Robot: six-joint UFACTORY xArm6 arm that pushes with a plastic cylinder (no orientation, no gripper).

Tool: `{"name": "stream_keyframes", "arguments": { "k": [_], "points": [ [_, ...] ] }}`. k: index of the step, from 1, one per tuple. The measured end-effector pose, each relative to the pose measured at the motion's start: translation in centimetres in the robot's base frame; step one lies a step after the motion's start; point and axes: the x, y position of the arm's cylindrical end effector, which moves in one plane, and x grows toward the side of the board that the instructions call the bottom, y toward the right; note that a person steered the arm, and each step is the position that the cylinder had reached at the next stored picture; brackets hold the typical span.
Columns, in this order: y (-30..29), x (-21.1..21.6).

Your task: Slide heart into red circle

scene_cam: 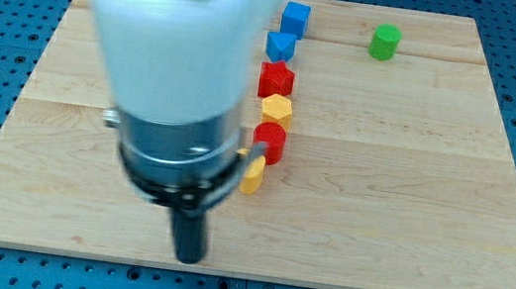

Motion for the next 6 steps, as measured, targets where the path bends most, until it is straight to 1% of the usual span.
{"name": "stream_keyframes", "arguments": {
  "k": [1,2,3,4,6],
  "points": [
    [-3.3,-1.7],
    [-3.7,-8.8],
    [1.3,-9.0],
    [3.9,-9.7],
    [3.9,-9.7]
  ]
}}
